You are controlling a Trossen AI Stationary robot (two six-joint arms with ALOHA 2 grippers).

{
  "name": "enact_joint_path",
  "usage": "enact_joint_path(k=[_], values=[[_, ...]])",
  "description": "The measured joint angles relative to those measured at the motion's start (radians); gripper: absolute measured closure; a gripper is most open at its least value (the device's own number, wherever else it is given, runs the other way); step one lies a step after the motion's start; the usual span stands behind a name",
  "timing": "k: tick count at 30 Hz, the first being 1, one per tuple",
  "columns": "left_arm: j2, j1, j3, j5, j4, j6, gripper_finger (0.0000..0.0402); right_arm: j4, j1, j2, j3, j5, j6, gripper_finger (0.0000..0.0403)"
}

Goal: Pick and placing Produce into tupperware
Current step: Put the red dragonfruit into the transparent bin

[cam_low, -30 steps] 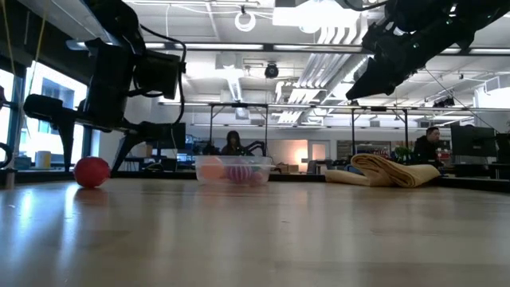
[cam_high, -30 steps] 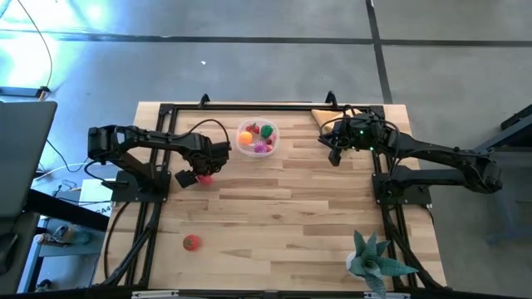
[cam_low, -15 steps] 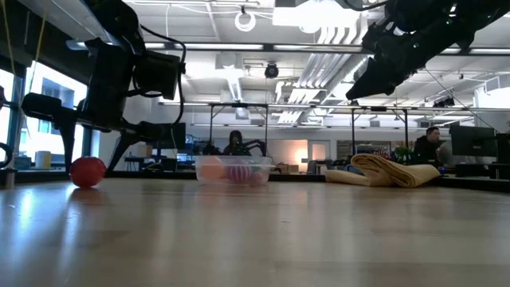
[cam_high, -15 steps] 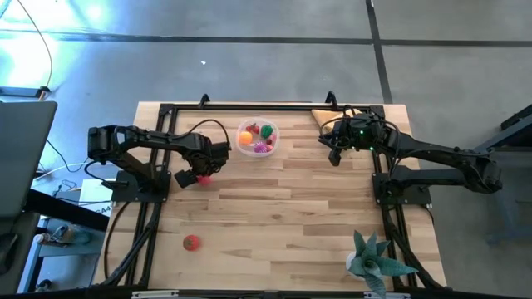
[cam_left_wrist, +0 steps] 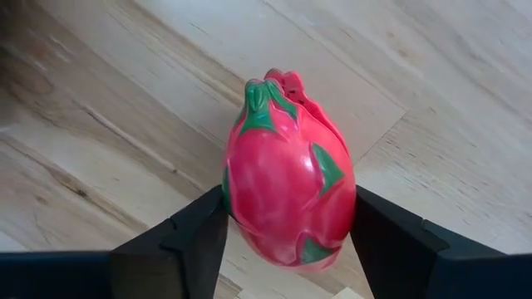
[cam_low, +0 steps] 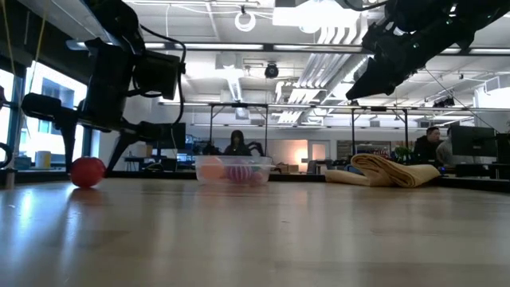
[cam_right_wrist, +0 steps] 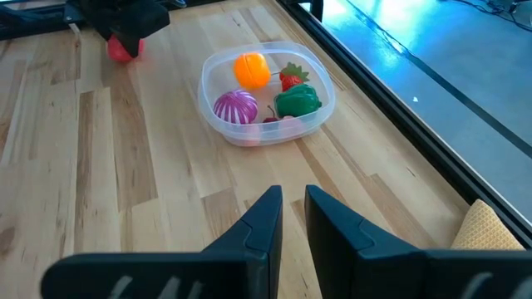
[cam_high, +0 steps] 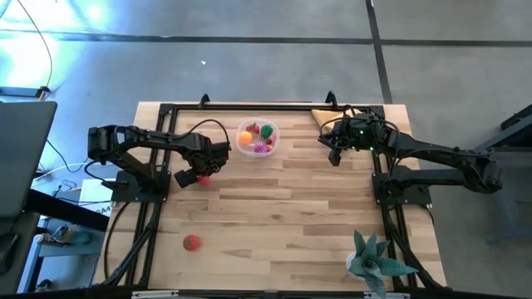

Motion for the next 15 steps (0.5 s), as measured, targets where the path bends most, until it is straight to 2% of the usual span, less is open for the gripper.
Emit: enact_joint_path(k=[7, 15], values=[[-0.024, 0.0, 0.001, -0.009, 0.015, 0.007, 0.0184, 0.0, 0.0, 0.0, 0.0, 0.0, 0.0, 0.0359], [-0.178, 0.0, 0.001, -0.049, 0.058, 0.008, 0.0189, 0.0, 0.0, 0.0, 0.0, 0.0, 0.0, 0.0359]])
